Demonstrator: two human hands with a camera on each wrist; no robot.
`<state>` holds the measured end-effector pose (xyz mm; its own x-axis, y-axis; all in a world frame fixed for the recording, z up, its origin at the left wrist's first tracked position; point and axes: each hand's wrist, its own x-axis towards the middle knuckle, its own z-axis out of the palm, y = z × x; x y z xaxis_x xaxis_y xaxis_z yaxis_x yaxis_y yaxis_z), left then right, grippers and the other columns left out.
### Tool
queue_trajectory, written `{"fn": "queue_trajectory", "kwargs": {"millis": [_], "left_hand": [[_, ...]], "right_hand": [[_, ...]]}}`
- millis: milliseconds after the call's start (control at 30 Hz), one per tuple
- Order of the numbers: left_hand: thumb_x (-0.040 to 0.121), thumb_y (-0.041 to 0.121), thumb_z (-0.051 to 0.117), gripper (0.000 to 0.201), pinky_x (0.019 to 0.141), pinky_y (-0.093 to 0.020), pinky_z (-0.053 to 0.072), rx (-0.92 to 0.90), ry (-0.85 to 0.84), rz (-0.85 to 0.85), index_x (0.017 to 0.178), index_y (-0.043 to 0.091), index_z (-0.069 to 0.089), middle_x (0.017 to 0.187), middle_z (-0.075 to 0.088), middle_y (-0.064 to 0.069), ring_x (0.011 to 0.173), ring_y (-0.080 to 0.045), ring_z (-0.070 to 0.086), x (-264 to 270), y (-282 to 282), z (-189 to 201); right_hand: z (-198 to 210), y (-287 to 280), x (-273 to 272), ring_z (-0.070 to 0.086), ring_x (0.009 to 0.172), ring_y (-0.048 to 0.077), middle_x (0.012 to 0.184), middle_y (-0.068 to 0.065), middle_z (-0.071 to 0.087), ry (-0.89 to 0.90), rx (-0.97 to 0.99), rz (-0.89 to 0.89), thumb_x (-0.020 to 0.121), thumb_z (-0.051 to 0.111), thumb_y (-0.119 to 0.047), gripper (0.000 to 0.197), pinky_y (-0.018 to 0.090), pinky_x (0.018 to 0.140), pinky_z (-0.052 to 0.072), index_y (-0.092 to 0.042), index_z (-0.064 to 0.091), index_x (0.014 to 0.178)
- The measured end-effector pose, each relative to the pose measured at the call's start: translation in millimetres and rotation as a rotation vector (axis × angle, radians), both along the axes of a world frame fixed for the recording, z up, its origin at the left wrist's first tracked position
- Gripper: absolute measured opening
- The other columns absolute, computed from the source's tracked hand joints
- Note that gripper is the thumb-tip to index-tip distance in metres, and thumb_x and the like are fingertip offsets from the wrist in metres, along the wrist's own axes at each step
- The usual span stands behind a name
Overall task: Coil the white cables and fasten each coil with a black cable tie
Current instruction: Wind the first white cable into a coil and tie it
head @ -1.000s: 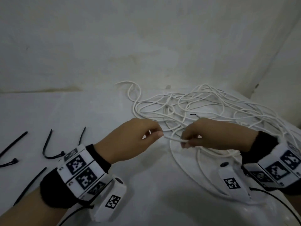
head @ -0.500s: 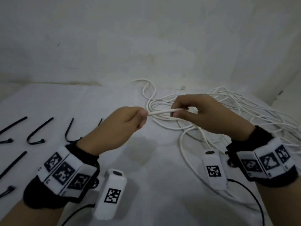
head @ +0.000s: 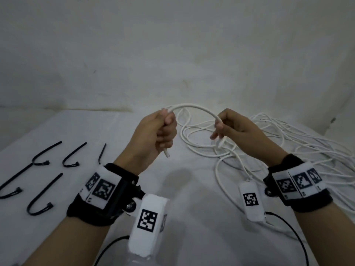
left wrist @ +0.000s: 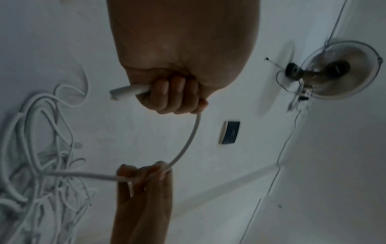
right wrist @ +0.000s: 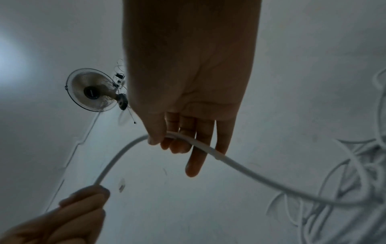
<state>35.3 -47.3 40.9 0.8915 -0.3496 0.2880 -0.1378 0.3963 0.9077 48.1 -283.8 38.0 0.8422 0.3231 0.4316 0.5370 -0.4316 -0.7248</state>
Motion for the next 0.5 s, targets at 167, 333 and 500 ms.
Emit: {"fn": "queue_trajectory", "kwargs": {"millis": [167, 333, 500], "left_hand": [[0.104, 0.022, 0.020, 0.056, 0.038, -0.015, 0.025, -0.424, 0.099, -0.017, 0.055, 0.020, 0.049, 0.044, 0.029, 0.010, 0.038, -0.003, 0.026, 19.8, 32.0, 13.6], [0.104, 0.022, 0.020, 0.039, 0.040, -0.015, 0.026, -0.425, 0.081, 0.016, 0.069, 0.018, 0.037, 0.044, 0.030, 0.010, 0.039, -0.003, 0.027, 24.6, 28.4, 13.5], [0.104, 0.022, 0.020, 0.037, 0.040, -0.016, 0.028, -0.370, 0.062, 0.047, 0.071, 0.016, 0.035, 0.045, 0.030, 0.009, 0.039, -0.004, 0.026, 25.5, 10.1, 5.7]], "right_hand": [[-11.2, -13.5, 5.0, 0.057, 0.058, 0.016, 0.063, 0.005, 0.053, -0.004, -0.003, -0.063, 0.097, 0.046, -0.019, 0.005, 0.027, 0.067, 0.045, -0.018, 0.048, 0.093], [-7.3, -12.9, -1.6, 0.047, 0.056, 0.008, 0.057, -0.004, 0.051, -0.194, -0.391, -0.187, 0.096, 0.051, -0.015, 0.010, 0.021, 0.056, 0.036, -0.024, 0.054, 0.096], [-1.8, 14.1, -32.1, 0.054, 0.066, 0.014, 0.071, -0.009, 0.059, -0.329, -0.798, -0.101, 0.092, 0.057, -0.024, 0.003, 0.029, 0.057, 0.036, -0.023, 0.059, 0.094]]}}
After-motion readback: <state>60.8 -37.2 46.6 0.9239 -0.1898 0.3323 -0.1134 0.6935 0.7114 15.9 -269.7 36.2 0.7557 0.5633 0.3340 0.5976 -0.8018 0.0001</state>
